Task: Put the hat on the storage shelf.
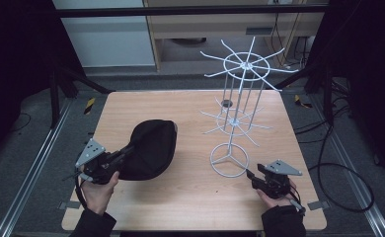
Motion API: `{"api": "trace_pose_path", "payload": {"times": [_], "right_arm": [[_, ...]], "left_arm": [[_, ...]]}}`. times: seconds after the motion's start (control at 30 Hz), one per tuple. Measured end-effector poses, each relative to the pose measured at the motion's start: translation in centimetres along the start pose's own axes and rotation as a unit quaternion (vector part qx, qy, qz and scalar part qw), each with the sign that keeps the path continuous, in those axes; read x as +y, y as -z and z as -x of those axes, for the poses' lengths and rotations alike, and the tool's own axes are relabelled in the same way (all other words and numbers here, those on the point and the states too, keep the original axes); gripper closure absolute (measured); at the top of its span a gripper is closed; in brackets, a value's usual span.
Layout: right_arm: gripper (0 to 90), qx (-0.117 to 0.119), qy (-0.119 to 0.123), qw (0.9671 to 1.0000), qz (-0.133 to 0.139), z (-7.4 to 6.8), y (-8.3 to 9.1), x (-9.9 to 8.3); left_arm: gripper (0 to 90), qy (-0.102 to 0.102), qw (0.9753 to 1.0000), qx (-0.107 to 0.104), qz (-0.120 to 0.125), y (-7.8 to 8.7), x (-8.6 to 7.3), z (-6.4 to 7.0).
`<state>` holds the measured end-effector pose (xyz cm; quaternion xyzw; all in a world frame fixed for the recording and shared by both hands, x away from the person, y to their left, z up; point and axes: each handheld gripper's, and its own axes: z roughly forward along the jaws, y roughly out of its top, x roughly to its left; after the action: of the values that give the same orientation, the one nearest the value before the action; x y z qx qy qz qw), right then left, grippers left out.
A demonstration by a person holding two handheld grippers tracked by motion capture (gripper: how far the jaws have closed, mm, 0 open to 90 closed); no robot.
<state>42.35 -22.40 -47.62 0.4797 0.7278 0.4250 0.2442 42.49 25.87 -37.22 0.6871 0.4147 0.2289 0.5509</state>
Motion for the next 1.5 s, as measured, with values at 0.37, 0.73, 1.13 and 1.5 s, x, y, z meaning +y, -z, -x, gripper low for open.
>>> {"api": "trace_pose_path", "payload": {"times": [0.37,0.73,1.13,1.5], "right_arm": [[49.0,-0.011,0.005,0.9999,0.0,0.1,-0.2,-0.2],[48.6,-0.012,0.002,0.9999,-0.002,0.1,-0.2,-0.2],[48.4,-0.014,0.007,0.9999,-0.001,0.2,-0.2,-0.2],[48.4,-0.015,0.008,0.9999,-0.001,0.2,-0.2,-0.2]], "left_arm": [[87.0,-0.001,0.9957,-0.033,0.087,2.7,3.2,1.6],[87.0,-0.004,0.9865,-0.06,0.152,3.5,6.9,3.0],[86.9,-0.001,0.9745,-0.089,0.206,3.6,9.6,4.9],[87.0,-0.006,0.9661,-0.102,0.237,3.8,11.8,6.0]]}}
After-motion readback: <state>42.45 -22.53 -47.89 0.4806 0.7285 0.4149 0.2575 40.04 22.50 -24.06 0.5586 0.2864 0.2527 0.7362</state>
